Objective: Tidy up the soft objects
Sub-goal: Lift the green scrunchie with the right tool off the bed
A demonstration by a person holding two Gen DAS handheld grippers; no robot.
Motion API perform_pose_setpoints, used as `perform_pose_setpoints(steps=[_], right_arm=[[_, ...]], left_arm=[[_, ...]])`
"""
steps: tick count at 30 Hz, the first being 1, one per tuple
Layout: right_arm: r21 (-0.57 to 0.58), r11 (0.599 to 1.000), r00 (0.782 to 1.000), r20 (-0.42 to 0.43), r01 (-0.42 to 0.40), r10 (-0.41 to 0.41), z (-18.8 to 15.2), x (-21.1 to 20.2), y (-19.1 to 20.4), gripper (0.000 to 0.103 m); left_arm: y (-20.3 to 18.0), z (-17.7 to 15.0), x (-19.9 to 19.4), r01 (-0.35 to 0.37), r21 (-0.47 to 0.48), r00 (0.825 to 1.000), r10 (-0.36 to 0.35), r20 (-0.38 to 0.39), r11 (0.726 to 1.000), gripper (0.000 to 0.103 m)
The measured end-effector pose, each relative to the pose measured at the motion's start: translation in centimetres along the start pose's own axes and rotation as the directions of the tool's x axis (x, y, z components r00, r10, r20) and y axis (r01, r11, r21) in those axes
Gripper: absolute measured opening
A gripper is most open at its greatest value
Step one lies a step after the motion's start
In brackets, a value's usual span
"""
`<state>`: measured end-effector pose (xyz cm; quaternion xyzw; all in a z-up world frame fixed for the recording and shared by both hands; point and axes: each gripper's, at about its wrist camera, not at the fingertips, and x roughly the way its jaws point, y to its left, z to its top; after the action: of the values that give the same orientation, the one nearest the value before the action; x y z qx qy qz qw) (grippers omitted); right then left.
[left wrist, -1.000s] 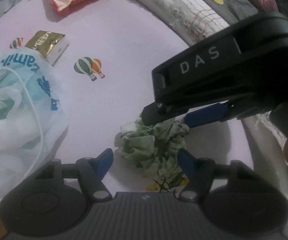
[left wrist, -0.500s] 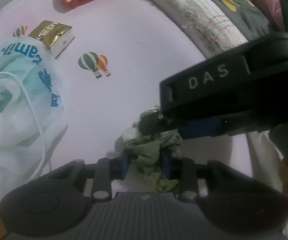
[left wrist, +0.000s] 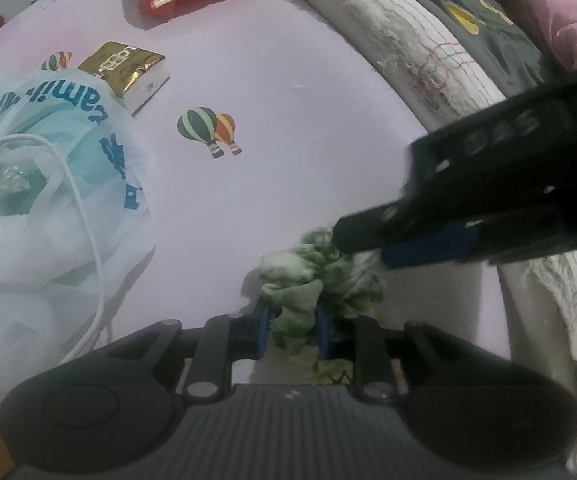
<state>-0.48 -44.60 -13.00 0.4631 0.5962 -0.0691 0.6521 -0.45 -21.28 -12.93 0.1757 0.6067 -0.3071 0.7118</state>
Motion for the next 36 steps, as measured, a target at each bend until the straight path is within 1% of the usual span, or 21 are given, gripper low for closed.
perform_pose_setpoints(steps=[1, 2, 3, 5, 7, 10, 13, 15, 17, 18, 19, 20, 22, 23, 24, 26, 31, 34, 36], right_arm=[[0.003, 1.000, 1.000, 0.010, 0.003, -0.003, 0.1, -0.5, -0.1, 0.034], [0.010, 1.000, 1.000, 0.021, 0.002, -0.002, 0.2, -0.9, -0.2, 0.038], [0.020, 1.000, 1.000, 0.031, 0.003, -0.004, 0.4, -1.2, -0.4, 0.045], [0.031, 0.999, 0.999, 0.040, 0.016, -0.017, 0.5, -1.3, -0.6, 0.050], [0.036, 0.999, 0.999, 0.033, 0.024, -0.026, 0.6, -1.0, -0.8, 0.052], [0.050, 0.999, 1.000, -0.002, 0.019, -0.018, 0.4, 0.2, -1.0, 0.052], [0.057, 0.998, 1.000, -0.028, 0.003, -0.002, -0.1, 1.4, -0.8, 0.052], [0.071, 0.997, 0.999, -0.044, -0.008, 0.011, -0.3, 2.0, -0.8, 0.052], [0.076, 0.997, 0.999, -0.047, -0.015, 0.019, -0.4, 2.3, -0.7, 0.052], [0.076, 0.997, 0.999, -0.048, -0.020, 0.023, -0.3, 2.4, -0.6, 0.052], [0.077, 0.997, 0.998, -0.049, -0.026, 0.030, -0.2, 2.5, -0.7, 0.052], [0.078, 0.996, 0.998, -0.051, -0.032, 0.036, -0.2, 2.6, -0.7, 0.050], [0.076, 0.996, 0.998, -0.053, -0.038, 0.042, 0.0, 2.7, -0.6, 0.043], [0.073, 0.997, 0.998, -0.057, -0.034, 0.038, 0.1, 2.7, -0.6, 0.036], [0.073, 0.997, 0.998, -0.059, -0.034, 0.038, 0.1, 2.8, -0.7, 0.034], [0.091, 0.995, 0.997, -0.057, -0.047, 0.053, 0.2, 2.7, -1.0, 0.032], [0.124, 0.990, 0.996, -0.047, -0.073, 0.079, 0.0, 2.2, -1.2, 0.030], [0.122, 0.988, 0.995, -0.034, -0.092, 0.097, -0.4, 1.3, -0.5, 0.030], [0.111, 0.988, 0.993, -0.020, -0.111, 0.114, -0.8, 0.3, 0.6, 0.030]], left_arm=[[-0.1, -0.3, -0.2, 0.005, -0.003, 1.000, -0.005, 0.003, 1.000, 0.034], [0.1, -0.4, -0.4, 0.010, -0.006, 1.000, -0.010, 0.007, 1.000, 0.038], [0.3, -0.5, -0.6, 0.018, -0.007, 1.000, -0.018, 0.011, 1.000, 0.041], [0.2, -0.4, -0.6, 0.025, -0.002, 1.000, -0.025, 0.004, 1.000, 0.060], [0.0, -0.3, -0.7, 0.022, 0.008, 1.000, -0.022, 0.003, 1.000, 0.062], [-0.6, 0.1, 0.2, 0.024, 0.041, 0.999, -0.023, -0.033, 0.999, 0.064], [-1.6, 0.8, 1.7, 0.008, 0.070, 0.999, -0.005, -0.048, 0.997, 0.063], [-2.0, 1.0, 2.0, 0.003, 0.078, 0.999, 0.000, -0.049, 0.997, 0.061], [-2.1, 1.1, 2.1, 0.013, 0.071, 0.999, -0.010, -0.048, 0.997, 0.052], [-2.2, 1.2, 2.1, 0.017, 0.067, 0.999, -0.014, -0.048, 0.998, 0.050], [-2.2, 1.3, 2.1, 0.018, 0.063, 0.999, -0.015, -0.046, 0.998, 0.046], [-2.3, 1.4, 2.1, 0.022, 0.062, 0.999, -0.019, -0.044, 0.998, 0.042], [-2.5, 1.5, 2.1, 0.026, 0.059, 0.999, -0.023, -0.042, 0.998, 0.036], [-2.5, 1.6, 2.0, 0.028, 0.058, 0.999, -0.026, -0.041, 0.998, 0.033], [-2.4, 1.7, 1.9, 0.033, 0.057, 0.999, -0.030, -0.040, 0.998, 0.031], [-2.4, 1.8, 1.6, 0.036, 0.059, 0.999, -0.035, -0.034, 0.998, 0.028], [-2.0, 1.6, 0.2, 0.048, 0.072, 0.999, -0.048, -0.008, 0.996, 0.026], [-1.2, 1.2, -1.7, 0.057, 0.076, 0.998, -0.059, 0.023, 0.996, 0.026], [-0.6, 1.0, -3.9, 0.058, 0.070, 0.997, -0.062, 0.055, 0.996, 0.026]])
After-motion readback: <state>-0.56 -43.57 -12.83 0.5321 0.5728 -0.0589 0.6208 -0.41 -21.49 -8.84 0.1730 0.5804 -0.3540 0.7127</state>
